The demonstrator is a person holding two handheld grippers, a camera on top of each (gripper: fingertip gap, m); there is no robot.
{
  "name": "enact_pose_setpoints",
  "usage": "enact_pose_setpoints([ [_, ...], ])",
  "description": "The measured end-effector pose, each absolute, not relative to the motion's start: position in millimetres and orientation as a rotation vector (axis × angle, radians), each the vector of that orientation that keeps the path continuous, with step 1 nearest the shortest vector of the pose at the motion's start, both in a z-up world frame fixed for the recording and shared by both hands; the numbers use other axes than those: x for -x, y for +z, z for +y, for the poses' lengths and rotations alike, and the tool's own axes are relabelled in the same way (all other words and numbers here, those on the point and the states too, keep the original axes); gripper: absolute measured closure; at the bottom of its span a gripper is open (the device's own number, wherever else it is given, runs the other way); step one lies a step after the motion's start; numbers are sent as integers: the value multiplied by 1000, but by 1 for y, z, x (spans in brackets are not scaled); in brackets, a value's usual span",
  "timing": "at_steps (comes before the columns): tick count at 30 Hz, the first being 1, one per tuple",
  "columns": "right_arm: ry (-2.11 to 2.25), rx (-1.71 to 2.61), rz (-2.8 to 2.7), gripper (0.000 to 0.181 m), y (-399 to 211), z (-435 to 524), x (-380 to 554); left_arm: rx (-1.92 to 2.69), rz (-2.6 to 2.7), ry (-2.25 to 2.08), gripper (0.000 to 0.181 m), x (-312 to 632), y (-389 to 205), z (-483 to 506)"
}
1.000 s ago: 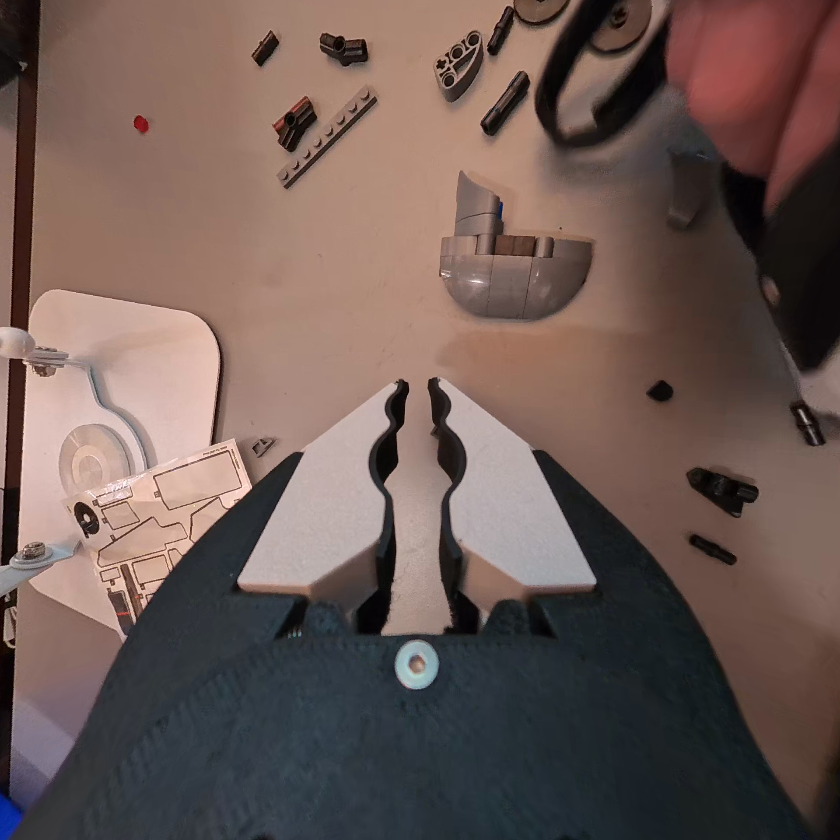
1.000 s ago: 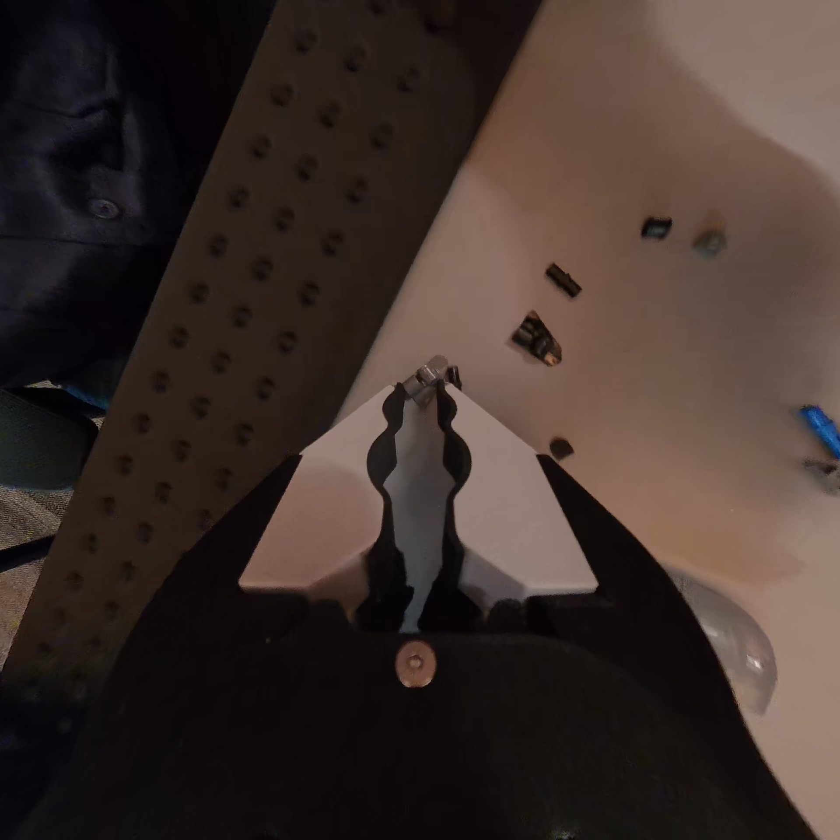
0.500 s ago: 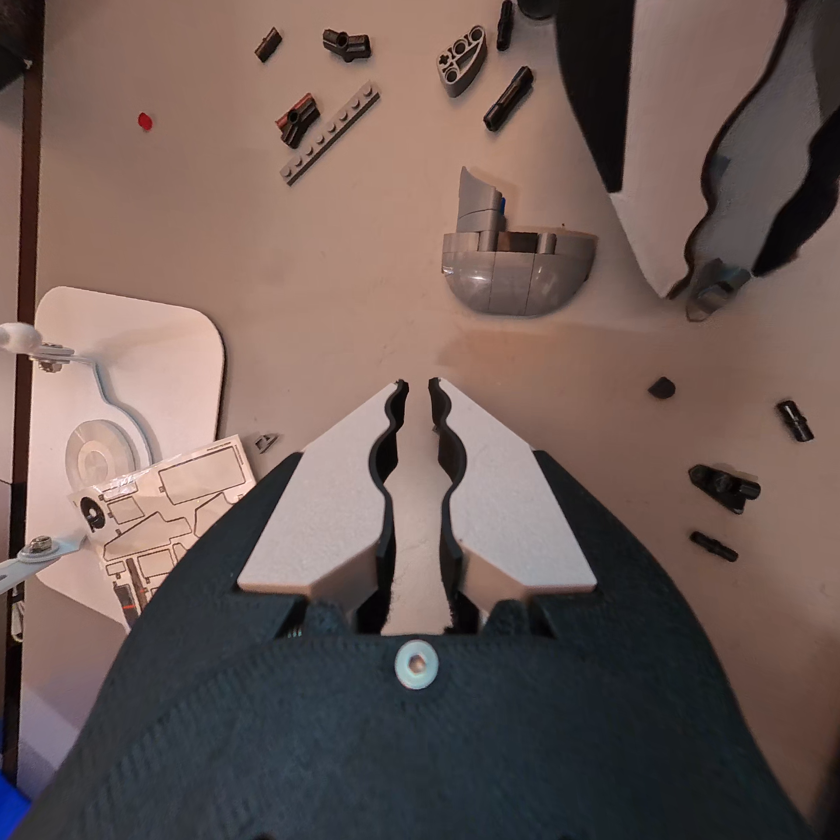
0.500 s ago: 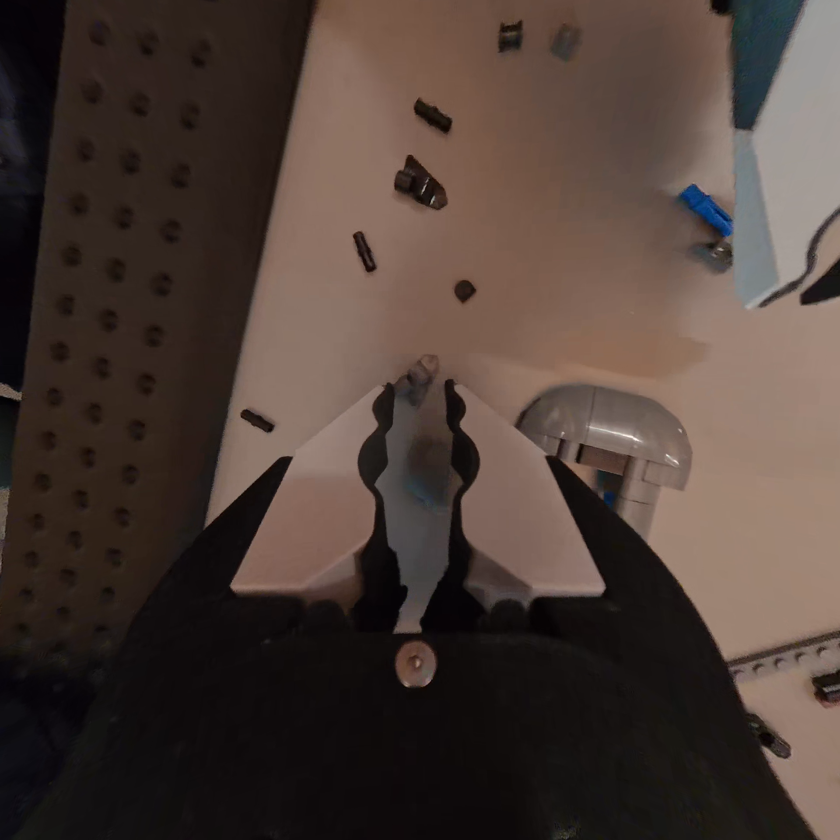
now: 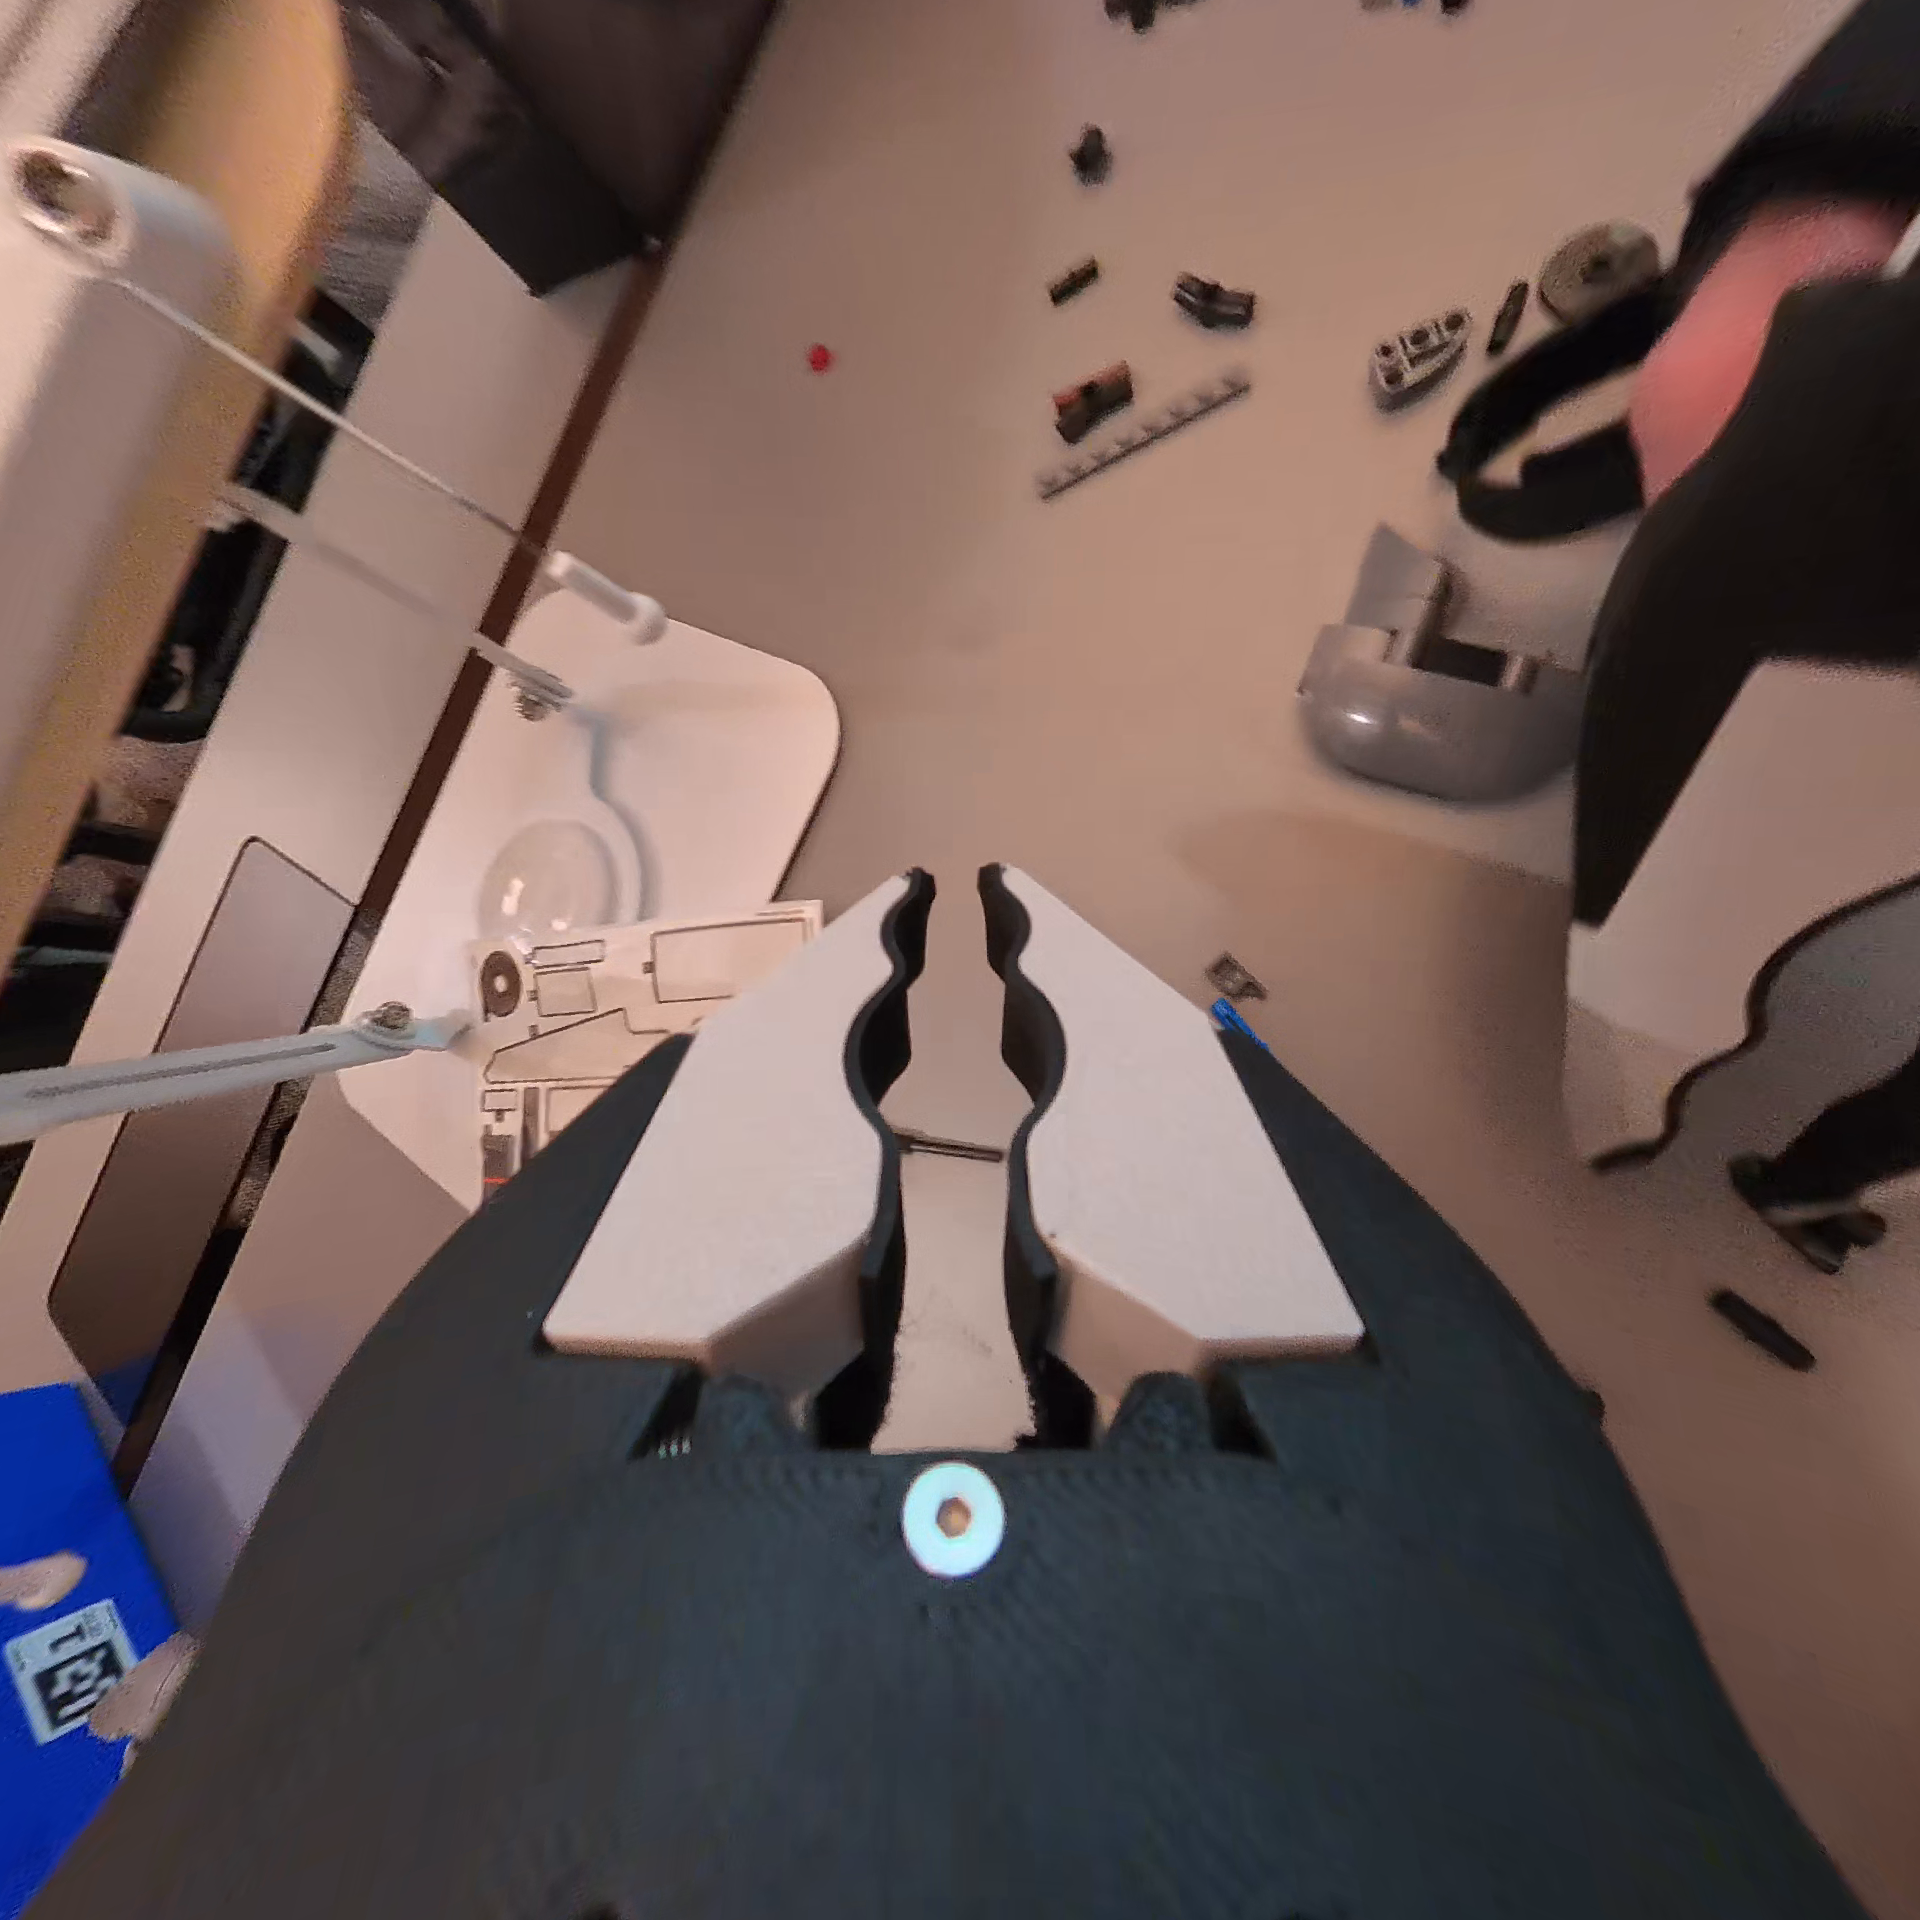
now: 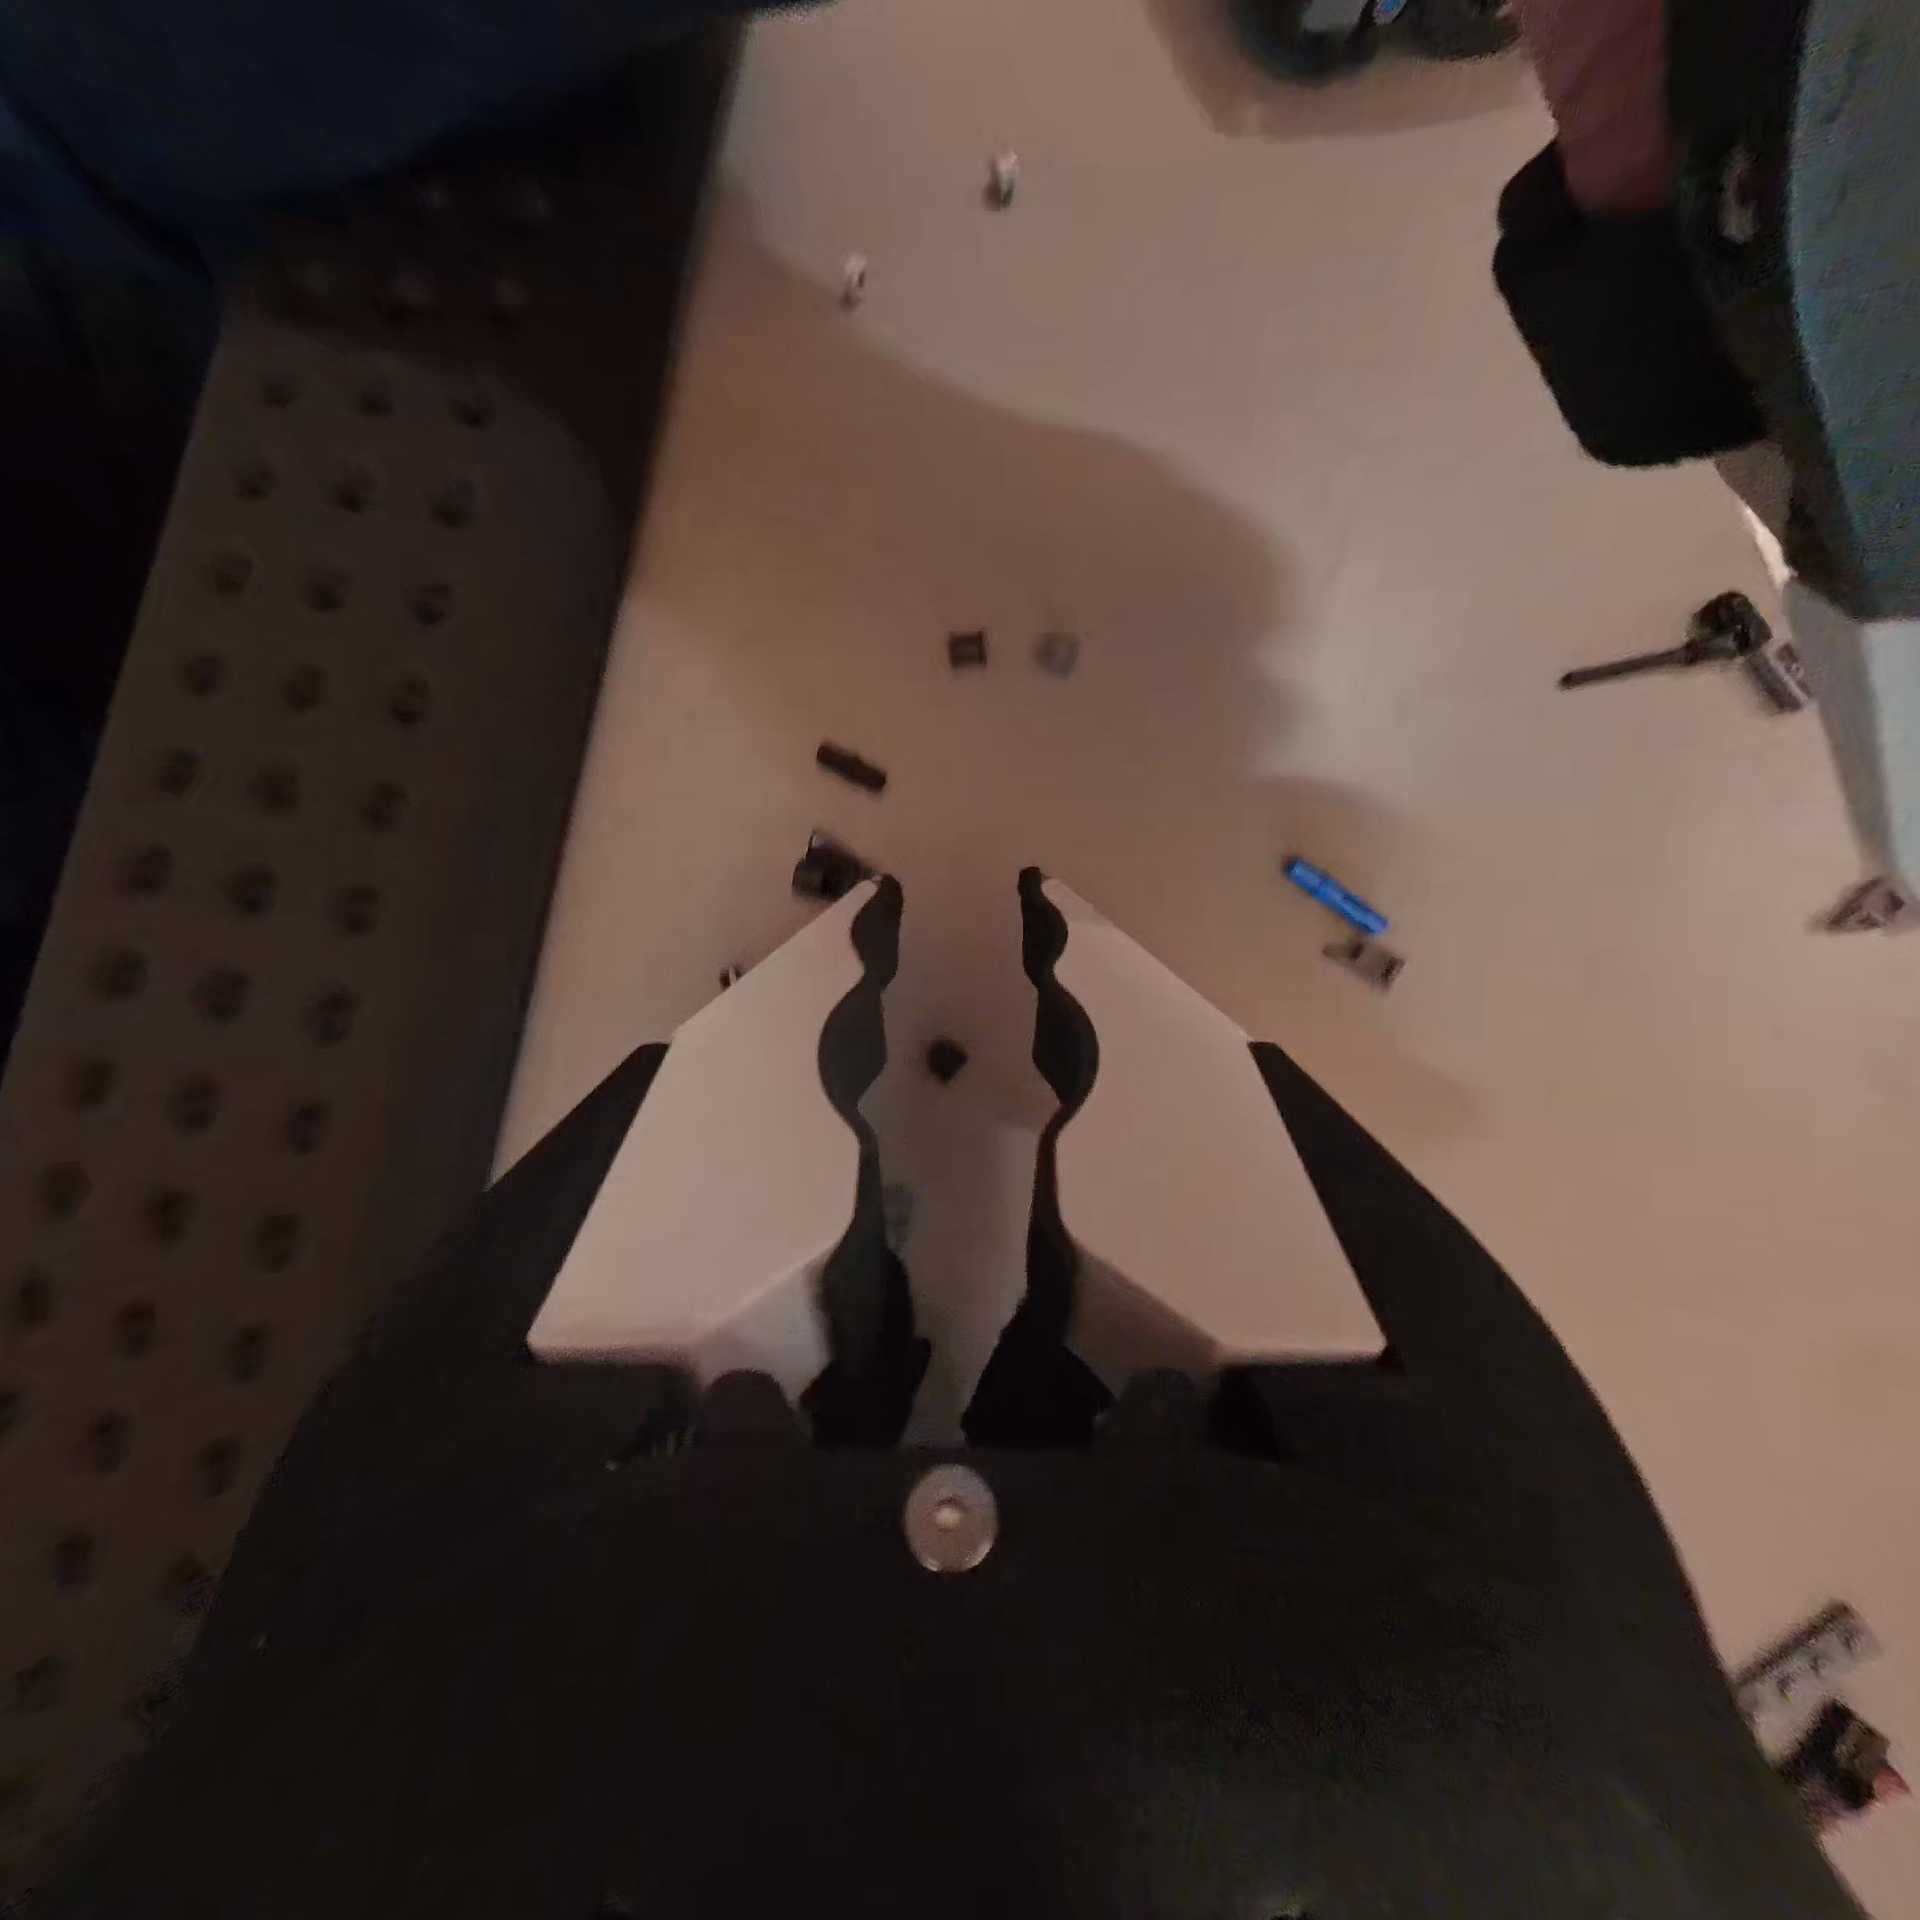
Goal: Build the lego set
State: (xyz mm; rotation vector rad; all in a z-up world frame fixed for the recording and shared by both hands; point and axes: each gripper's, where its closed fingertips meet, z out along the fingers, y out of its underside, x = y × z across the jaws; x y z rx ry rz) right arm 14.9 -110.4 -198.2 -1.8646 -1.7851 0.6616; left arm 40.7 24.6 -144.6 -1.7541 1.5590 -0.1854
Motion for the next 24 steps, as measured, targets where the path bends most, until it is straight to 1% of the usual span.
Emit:
enact_pose_setpoints([
  [7, 656, 1935, -1697, 161, -208, -90, 13, 1740, 1490, -160, 174, -38, -134, 32],
  [12, 611, 1946, -1714, 163, -221, -86, 31, 1731, 1472, -156, 174, -37, -130, 33],
  [15, 630, 1932, -1709, 163, -219, -87, 41, 1729, 1447, -164, 175, -34, -126, 36],
  [17, 642, 1936, -1707, 165, -218, -88, 44, 1752, 1404, -150, 178, -28, -124, 41],
  [22, 593, 1932, -1751, 175, -226, -90, 42, 1784, 1346, -172, 178, -20, -123, 50],
  [24, 583, 1939, -1756, 176, -226, -90, 40, 1789, 1337, -171, 178, -19, -124, 52],
])
